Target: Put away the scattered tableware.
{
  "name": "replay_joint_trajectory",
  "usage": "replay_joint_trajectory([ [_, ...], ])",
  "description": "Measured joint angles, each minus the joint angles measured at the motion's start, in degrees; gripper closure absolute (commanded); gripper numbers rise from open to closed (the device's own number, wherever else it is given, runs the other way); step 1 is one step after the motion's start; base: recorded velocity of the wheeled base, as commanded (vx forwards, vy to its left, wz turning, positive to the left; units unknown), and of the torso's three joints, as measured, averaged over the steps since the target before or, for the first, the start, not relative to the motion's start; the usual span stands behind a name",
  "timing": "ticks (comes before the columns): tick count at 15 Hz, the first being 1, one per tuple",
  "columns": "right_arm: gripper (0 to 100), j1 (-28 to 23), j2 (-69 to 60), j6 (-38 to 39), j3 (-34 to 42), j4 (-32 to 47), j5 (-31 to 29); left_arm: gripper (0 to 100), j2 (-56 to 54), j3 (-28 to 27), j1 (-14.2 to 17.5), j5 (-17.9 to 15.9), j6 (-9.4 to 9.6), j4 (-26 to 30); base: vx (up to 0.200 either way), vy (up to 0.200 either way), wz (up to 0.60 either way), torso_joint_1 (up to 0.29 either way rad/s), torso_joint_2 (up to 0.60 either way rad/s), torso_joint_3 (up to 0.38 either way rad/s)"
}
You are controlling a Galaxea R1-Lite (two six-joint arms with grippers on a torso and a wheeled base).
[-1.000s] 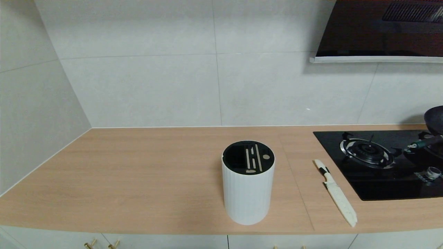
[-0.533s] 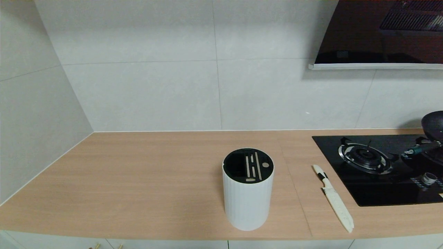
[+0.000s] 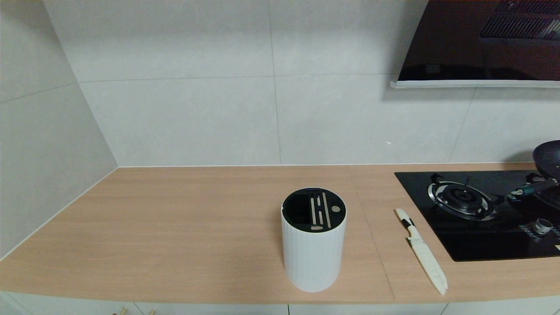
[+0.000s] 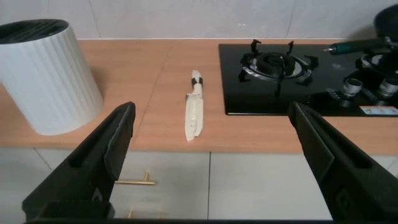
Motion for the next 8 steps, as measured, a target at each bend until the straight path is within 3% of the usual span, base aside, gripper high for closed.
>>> replay_joint_trajectory([
  [3, 0, 0.45, 1.78, 2.22, -5.64, -0.17, 0.99, 0, 0.0, 0.0, -0.04, 0.0, 0.0, -0.02, 0.0, 0.0, 0.0, 0.0, 0.0, 0.0],
  [8, 0, 3.15, 16.68, 1.12, -10.14, 0.65, 4.52, 0, 0.0, 0.0, 0.0, 0.0, -0.02, 0.0, 0.0, 0.0, 0.0, 0.0, 0.0, 0.0],
])
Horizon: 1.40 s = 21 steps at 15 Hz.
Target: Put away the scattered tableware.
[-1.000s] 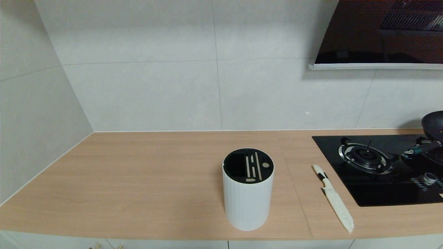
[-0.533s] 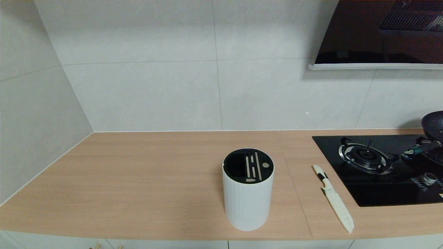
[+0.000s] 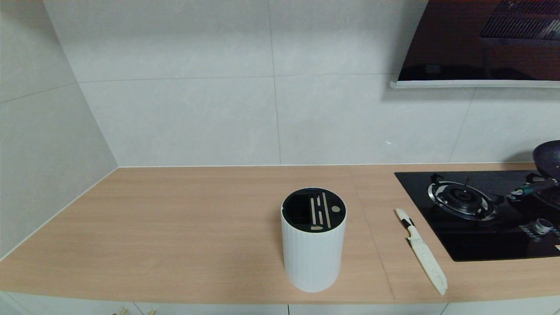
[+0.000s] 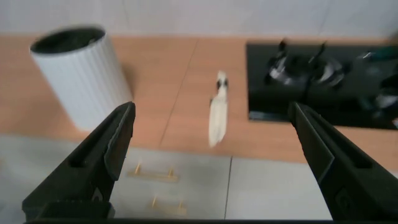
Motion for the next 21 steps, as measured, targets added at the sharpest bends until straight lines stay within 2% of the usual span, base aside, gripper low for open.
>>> replay_joint_trajectory([
  [5, 0, 2.68, 23.45, -0.28, -9.97, -1.04, 0.57, 0, 0.0, 0.0, 0.0, 0.0, 0.0, -0.02, 0.0, 0.0, 0.0, 0.0, 0.0, 0.0],
  [14, 0, 3.51, 61.22, -1.52, -20.55, -15.07, 0.38, 0, 0.0, 0.0, 0.0, 0.02, 0.02, -0.02, 0.0, 0.0, 0.0, 0.0, 0.0, 0.0],
  [18, 0, 4.34, 76.62, -1.72, -21.55, -24.25, 0.05, 0, 0.0, 0.0, 0.0, 0.0, 0.0, -0.02, 0.0, 0.0, 0.0, 0.0, 0.0, 0.0],
  [21, 0, 4.85, 87.54, -1.68, -20.97, -35.9, -2.28, 0, 0.0, 0.0, -0.02, 0.0, 0.0, -0.02, 0.0, 0.0, 0.0, 0.0, 0.0, 0.0],
])
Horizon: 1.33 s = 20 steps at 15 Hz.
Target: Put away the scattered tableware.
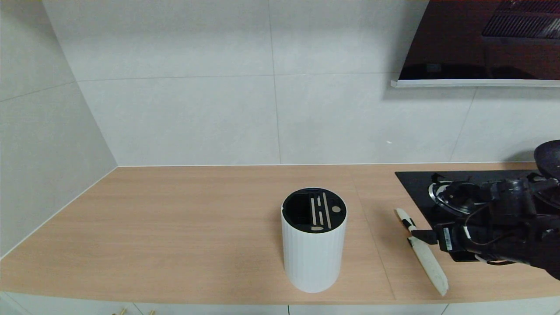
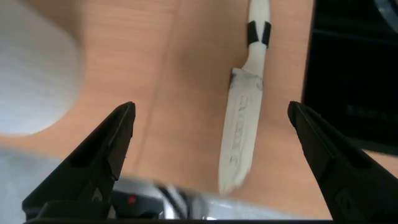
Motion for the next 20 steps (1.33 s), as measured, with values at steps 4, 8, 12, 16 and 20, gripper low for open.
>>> replay_joint_trajectory([
  [4, 0, -0.11, 12.79, 0.34, 1.05, -15.14, -3.6, 0, 0.0, 0.0, 0.02, 0.02, 0.0, 0.02, 0.0, 0.0, 0.0, 0.0, 0.0, 0.0],
  [8, 0, -1.49, 21.66, 0.39, 0.99, -24.39, -6.34, 0, 0.0, 0.0, 0.02, 0.0, 0.0, 0.02, 0.0, 0.0, 0.0, 0.0, 0.0, 0.0],
  [12, 0, -2.45, 25.19, 1.79, -0.23, -25.21, -6.51, 0, 0.0, -0.01, 0.02, 0.0, 0.0, 0.02, 0.0, 0.0, 0.0, 0.0, 0.0, 0.0],
  [16, 0, -3.02, 27.7, 2.61, -1.77, -25.82, -6.61, 0, 0.0, -0.01, 0.02, 0.0, 0.0, 0.02, 0.0, 0.0, 0.0, 0.0, 0.0, 0.0],
  [20, 0, -3.02, 29.53, 2.88, -2.16, -27.92, -6.89, 0, 0.0, 0.0, 0.02, 0.0, 0.0, 0.02, 0.0, 0.0, 0.0, 0.0, 0.0, 0.0],
])
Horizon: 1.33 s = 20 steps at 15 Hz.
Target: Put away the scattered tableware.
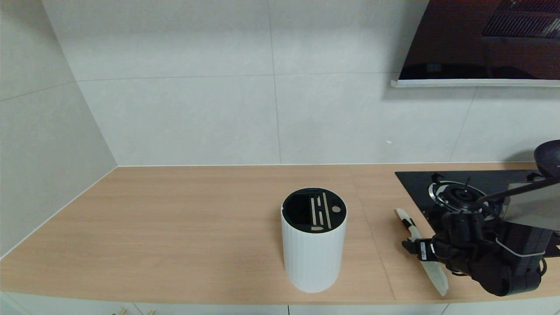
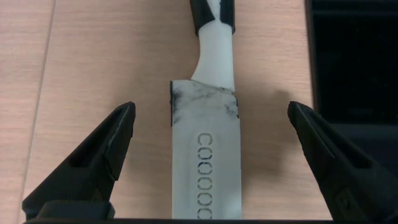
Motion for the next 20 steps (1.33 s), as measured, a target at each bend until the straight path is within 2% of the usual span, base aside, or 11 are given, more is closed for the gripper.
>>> replay_joint_trajectory([
  [7, 0, 0.0, 1.43, 0.09, -0.9, -0.34, -1.17, 0, 0.0, 0.0, 0.0, -0.01, -0.01, 0.0, 0.0, 0.0, 0.0, 0.0, 0.0, 0.0],
  [8, 100, 0.0, 1.67, 0.12, -1.01, -0.37, -1.21, 0, 0.0, 0.0, 0.0, 0.0, 0.0, -0.02, 0.0, 0.0, 0.0, 0.0, 0.0, 0.0],
  [16, 100, 0.0, 2.65, 0.04, -1.21, -1.45, -1.34, 0, 0.0, 0.0, 0.0, 0.0, 0.0, -0.02, 0.0, 0.0, 0.0, 0.0, 0.0, 0.0],
  [20, 100, 0.02, -0.76, 0.3, -0.44, -0.83, -1.96, 0, 0.0, 0.0, 0.0, 0.0, 0.0, 0.0, 0.0, 0.0, 0.0, 0.0, 0.0, 0.0],
])
